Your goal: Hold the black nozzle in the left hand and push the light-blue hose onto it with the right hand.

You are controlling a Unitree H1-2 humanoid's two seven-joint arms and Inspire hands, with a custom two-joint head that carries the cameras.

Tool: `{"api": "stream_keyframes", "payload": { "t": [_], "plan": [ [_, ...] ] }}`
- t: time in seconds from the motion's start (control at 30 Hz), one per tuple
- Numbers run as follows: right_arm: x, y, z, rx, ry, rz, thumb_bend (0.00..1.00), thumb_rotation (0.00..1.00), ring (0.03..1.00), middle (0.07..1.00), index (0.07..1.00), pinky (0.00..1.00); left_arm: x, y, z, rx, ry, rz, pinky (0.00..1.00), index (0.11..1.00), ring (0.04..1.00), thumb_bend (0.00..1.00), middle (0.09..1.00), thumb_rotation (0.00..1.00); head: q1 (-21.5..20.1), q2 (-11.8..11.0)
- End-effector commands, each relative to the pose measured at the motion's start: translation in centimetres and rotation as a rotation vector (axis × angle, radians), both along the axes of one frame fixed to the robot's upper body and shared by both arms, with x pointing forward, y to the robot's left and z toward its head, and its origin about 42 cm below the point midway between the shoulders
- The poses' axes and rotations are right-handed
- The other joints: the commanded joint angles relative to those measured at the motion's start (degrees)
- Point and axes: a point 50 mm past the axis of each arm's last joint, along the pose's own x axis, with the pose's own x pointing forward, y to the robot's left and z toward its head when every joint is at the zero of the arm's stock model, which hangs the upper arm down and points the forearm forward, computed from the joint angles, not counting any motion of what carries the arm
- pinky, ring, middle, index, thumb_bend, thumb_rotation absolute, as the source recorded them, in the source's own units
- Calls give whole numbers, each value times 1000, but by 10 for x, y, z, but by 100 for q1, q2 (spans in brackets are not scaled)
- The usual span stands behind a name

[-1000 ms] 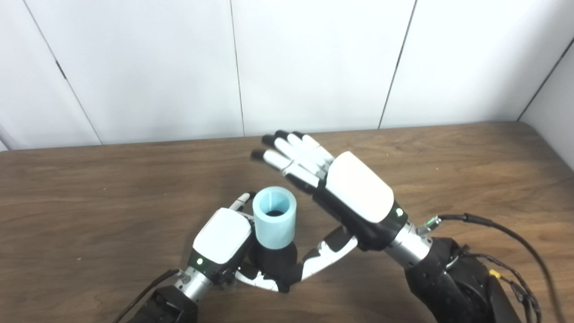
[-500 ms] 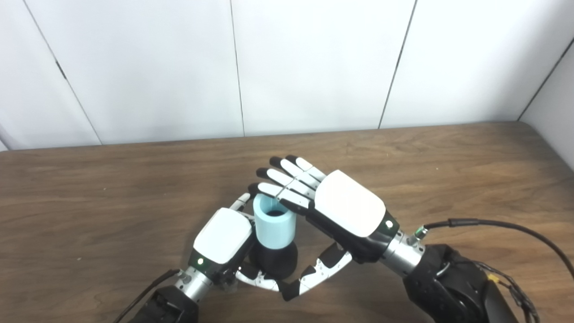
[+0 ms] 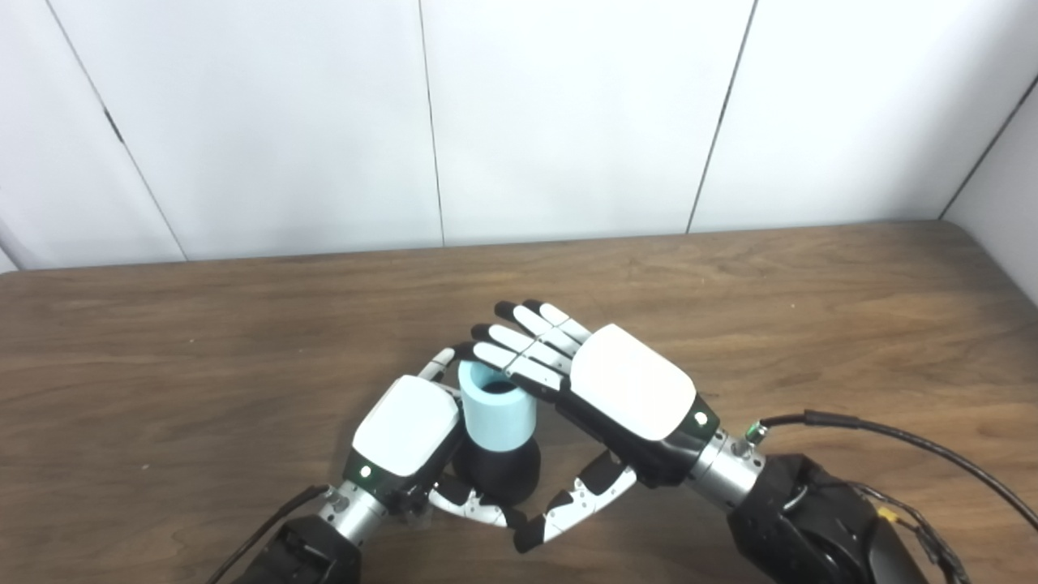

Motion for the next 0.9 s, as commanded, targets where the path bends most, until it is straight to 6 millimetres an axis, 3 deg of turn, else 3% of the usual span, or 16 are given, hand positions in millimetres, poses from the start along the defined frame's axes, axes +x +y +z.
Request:
{"api": "stream_keyframes", "payload": {
  "t": [0.0,0.37,0.87],
  "plan": [
    [-8,-3,-21,-96,64,42,979,810,997,889,836,991,-34,3,-48,204,182,-55,937,527,556,519,444,0,-2,4],
    [-11,-5,-29,-98,53,56,940,825,967,833,786,965,-34,2,-48,204,180,-49,935,527,552,519,442,0,-4,21],
    [-12,-11,-47,-211,19,46,880,885,930,834,768,975,-34,5,-50,173,182,-49,918,528,536,518,433,0,-17,42]
  ]
}}
